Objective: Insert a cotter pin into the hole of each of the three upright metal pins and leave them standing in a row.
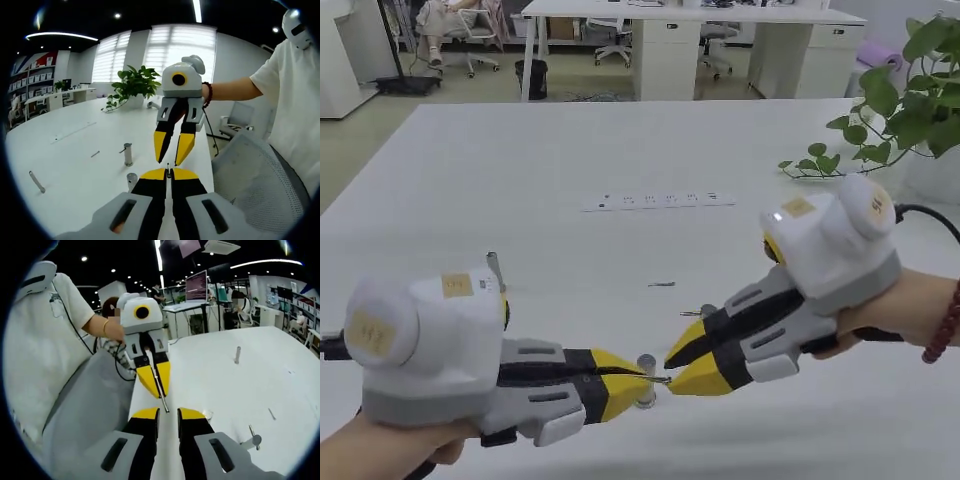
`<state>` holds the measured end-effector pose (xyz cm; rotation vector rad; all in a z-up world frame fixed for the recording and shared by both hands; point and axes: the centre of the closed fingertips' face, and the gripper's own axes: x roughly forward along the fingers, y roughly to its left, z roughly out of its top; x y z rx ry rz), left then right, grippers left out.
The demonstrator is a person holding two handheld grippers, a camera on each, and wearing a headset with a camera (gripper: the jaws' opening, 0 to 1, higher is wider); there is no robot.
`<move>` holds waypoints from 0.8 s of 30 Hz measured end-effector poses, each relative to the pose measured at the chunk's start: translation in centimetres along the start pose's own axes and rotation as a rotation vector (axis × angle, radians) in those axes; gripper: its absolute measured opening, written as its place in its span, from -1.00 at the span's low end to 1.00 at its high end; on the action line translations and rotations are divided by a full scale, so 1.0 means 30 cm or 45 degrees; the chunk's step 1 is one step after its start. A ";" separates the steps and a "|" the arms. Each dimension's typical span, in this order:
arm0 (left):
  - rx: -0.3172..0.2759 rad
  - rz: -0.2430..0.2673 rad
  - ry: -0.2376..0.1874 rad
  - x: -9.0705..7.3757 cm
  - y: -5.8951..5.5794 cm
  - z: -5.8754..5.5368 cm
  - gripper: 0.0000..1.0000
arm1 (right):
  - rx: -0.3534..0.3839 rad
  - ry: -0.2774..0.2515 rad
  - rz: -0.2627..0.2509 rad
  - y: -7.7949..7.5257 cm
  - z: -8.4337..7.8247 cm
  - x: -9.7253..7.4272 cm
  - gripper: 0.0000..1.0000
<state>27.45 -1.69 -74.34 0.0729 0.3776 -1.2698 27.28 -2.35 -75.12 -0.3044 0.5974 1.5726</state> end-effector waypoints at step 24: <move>0.121 -0.102 -0.005 0.009 -0.061 0.012 -0.99 | -0.050 -0.001 0.124 0.074 -0.012 0.029 -0.85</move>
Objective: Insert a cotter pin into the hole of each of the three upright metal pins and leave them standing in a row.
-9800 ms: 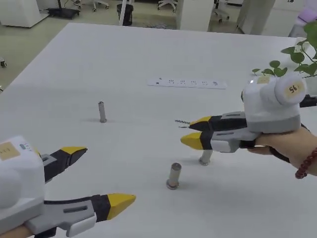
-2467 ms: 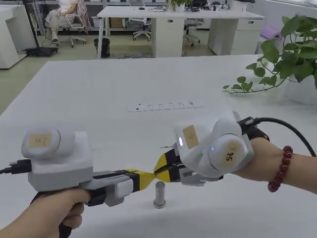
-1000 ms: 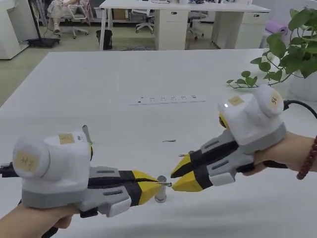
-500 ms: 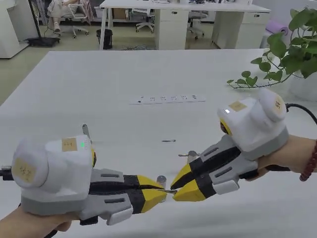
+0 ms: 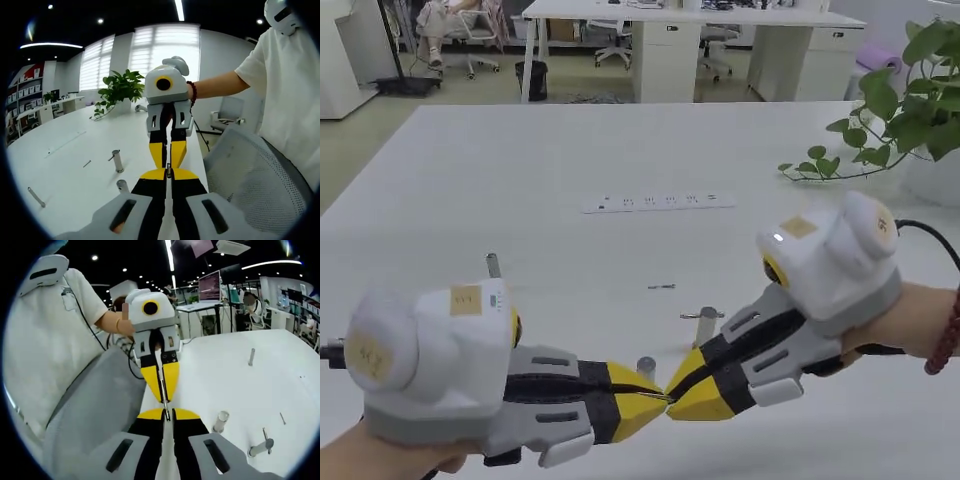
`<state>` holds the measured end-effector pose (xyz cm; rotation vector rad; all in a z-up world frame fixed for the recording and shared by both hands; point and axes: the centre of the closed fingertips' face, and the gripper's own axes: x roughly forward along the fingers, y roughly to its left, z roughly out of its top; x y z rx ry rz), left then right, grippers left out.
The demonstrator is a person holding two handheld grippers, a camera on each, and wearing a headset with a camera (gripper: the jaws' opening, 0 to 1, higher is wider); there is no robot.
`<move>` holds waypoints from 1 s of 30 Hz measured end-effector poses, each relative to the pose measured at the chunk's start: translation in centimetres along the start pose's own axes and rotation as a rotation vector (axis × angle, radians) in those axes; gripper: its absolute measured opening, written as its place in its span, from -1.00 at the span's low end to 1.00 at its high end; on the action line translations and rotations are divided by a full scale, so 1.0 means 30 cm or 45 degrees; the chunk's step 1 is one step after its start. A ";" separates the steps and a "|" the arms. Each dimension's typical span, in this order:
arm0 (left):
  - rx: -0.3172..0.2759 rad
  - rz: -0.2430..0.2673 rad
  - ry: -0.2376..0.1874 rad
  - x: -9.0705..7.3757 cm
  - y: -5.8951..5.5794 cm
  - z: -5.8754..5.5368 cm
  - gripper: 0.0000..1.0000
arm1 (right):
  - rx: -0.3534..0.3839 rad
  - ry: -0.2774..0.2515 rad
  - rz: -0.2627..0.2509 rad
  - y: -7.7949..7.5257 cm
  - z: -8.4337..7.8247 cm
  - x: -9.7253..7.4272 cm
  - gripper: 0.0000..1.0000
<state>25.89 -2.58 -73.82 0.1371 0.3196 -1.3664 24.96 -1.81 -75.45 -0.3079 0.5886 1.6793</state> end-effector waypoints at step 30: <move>-0.068 0.207 0.045 0.001 0.079 -0.061 -0.78 | -0.088 0.207 -0.112 -0.074 -0.064 -0.036 -0.94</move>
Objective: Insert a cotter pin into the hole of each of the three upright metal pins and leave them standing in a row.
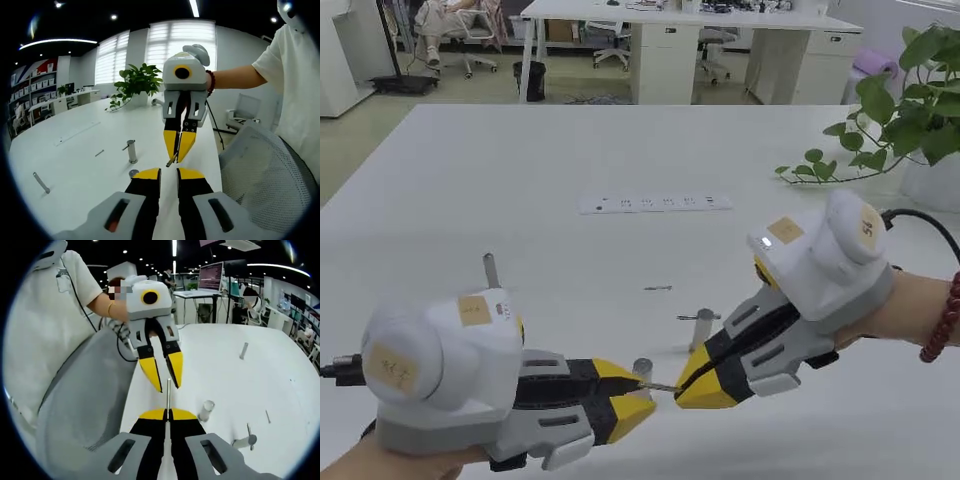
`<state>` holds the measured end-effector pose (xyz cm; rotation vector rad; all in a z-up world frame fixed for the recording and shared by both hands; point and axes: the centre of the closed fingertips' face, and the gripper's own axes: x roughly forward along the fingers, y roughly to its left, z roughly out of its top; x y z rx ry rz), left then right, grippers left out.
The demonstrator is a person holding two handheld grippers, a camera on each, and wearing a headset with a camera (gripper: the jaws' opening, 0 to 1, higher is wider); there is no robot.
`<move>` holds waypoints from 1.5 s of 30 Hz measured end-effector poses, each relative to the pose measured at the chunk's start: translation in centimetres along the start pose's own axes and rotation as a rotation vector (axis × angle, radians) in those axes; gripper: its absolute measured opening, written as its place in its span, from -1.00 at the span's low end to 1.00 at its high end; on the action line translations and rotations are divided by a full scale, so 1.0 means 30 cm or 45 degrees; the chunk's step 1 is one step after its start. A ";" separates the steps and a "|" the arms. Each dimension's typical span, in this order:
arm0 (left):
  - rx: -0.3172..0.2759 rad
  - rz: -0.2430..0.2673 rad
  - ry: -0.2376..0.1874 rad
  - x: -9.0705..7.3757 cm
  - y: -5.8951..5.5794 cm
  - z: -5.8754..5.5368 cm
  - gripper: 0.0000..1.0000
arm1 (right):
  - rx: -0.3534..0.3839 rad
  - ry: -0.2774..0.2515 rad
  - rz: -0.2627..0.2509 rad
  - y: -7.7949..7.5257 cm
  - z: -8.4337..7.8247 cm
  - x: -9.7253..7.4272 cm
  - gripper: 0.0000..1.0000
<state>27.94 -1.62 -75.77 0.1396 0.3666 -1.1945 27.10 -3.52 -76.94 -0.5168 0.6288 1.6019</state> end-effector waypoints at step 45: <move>-0.081 0.295 0.129 0.153 0.204 -0.164 -0.61 | -0.062 0.348 -0.157 -0.214 -0.207 0.034 -0.94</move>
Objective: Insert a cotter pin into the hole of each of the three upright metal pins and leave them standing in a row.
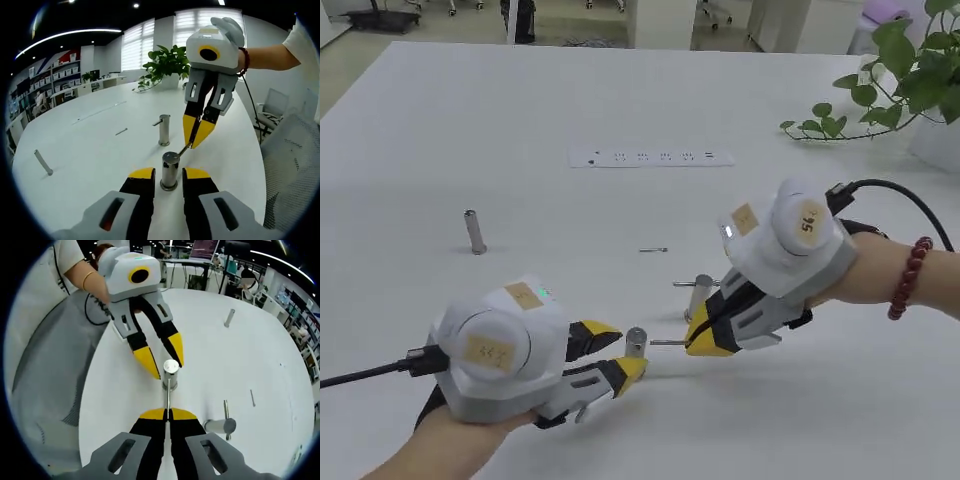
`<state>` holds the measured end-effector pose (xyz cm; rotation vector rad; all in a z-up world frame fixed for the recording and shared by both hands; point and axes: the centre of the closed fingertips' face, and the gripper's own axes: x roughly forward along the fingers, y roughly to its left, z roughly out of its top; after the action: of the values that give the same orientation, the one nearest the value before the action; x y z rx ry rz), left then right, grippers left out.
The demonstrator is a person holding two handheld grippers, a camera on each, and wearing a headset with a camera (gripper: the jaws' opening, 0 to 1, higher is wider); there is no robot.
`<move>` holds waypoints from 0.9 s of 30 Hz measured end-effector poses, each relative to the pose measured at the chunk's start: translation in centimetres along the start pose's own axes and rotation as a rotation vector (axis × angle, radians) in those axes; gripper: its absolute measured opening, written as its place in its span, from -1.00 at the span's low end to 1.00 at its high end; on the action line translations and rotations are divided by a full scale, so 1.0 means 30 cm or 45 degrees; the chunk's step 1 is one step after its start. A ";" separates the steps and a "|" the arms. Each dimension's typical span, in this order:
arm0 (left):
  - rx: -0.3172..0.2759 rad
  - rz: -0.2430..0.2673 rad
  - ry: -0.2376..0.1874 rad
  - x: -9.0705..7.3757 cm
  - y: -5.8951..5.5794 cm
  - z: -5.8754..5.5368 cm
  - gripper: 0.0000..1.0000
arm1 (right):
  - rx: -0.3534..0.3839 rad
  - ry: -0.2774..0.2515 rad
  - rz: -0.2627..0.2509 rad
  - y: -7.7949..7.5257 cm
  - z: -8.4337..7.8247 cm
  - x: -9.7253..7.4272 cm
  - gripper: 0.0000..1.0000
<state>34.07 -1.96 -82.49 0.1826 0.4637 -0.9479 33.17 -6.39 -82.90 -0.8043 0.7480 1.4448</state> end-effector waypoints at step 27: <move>0.039 -0.049 0.012 0.017 -0.006 -0.007 -0.77 | -0.055 -0.031 0.016 -0.011 0.031 0.001 -0.94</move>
<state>34.12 -2.35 -82.89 0.2062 0.4630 -0.9925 33.46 -5.59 -82.41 -0.8150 0.7070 1.4838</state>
